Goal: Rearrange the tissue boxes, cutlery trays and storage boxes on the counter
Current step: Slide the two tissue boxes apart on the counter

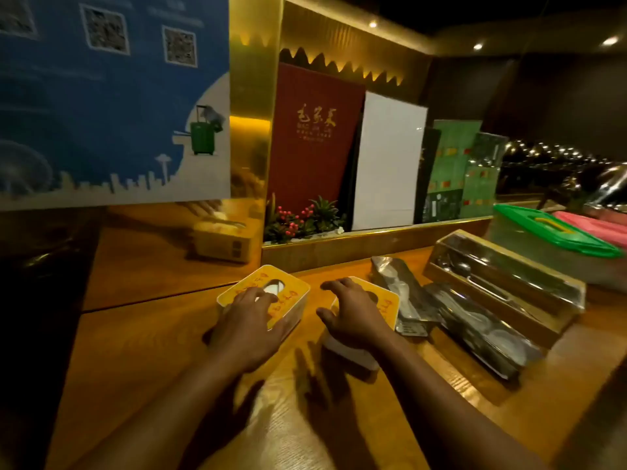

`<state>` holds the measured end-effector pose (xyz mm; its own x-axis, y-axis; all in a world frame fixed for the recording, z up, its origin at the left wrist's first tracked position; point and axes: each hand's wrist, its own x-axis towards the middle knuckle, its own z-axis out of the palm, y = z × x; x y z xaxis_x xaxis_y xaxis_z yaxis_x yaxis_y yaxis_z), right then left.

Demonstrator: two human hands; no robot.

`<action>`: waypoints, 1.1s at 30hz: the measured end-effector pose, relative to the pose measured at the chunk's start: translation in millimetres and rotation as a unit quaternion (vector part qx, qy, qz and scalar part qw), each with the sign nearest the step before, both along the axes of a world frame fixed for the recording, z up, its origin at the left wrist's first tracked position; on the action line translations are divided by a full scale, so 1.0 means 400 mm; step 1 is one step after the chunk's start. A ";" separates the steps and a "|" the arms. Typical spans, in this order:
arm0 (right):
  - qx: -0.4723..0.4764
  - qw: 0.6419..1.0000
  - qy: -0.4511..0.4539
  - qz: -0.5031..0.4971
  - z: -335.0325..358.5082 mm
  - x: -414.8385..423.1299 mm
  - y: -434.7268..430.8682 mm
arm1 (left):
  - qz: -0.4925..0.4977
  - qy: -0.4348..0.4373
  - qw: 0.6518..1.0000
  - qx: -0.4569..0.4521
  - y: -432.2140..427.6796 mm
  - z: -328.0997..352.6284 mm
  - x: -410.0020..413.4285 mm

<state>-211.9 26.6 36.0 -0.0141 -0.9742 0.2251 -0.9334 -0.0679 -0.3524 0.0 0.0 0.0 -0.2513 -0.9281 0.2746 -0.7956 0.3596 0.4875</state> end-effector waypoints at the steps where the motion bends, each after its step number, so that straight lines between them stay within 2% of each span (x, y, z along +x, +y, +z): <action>1: -0.002 1.000 0.005 0.014 -0.007 0.008 -0.020 | 0.003 -0.023 1.000 0.008 0.007 -0.005 -0.001; 4: 0.016 0.999 0.042 0.031 -0.029 0.026 -0.078 | 0.004 -0.074 0.997 -0.010 0.023 -0.029 -0.014; 9: 0.094 0.985 0.131 0.061 -0.085 0.034 -0.178 | 0.013 -0.088 0.995 -0.040 0.032 -0.055 -0.015; 12: 0.102 0.980 0.132 0.111 -0.095 0.031 -0.205 | 0.035 -0.050 0.998 -0.025 0.039 -0.068 -0.016; 16: 0.057 0.982 0.103 0.148 -0.088 0.012 -0.198 | 0.099 0.025 0.995 -0.001 0.046 -0.085 -0.002; 19: 0.021 0.977 0.107 0.181 -0.092 0.001 -0.172 | 0.150 0.122 0.981 0.019 0.063 -0.095 0.004; 22: -0.028 0.974 0.108 0.196 -0.118 -0.004 -0.146 | 0.160 0.199 0.967 0.009 0.083 -0.109 0.011; 27: -0.064 0.973 0.056 0.213 -0.150 -0.016 -0.117 | 0.189 0.232 0.954 0.009 0.107 -0.111 0.010; 33: -0.076 0.971 0.059 0.219 -0.144 -0.018 -0.120 | 0.208 0.238 0.949 -0.002 0.112 -0.111 -0.005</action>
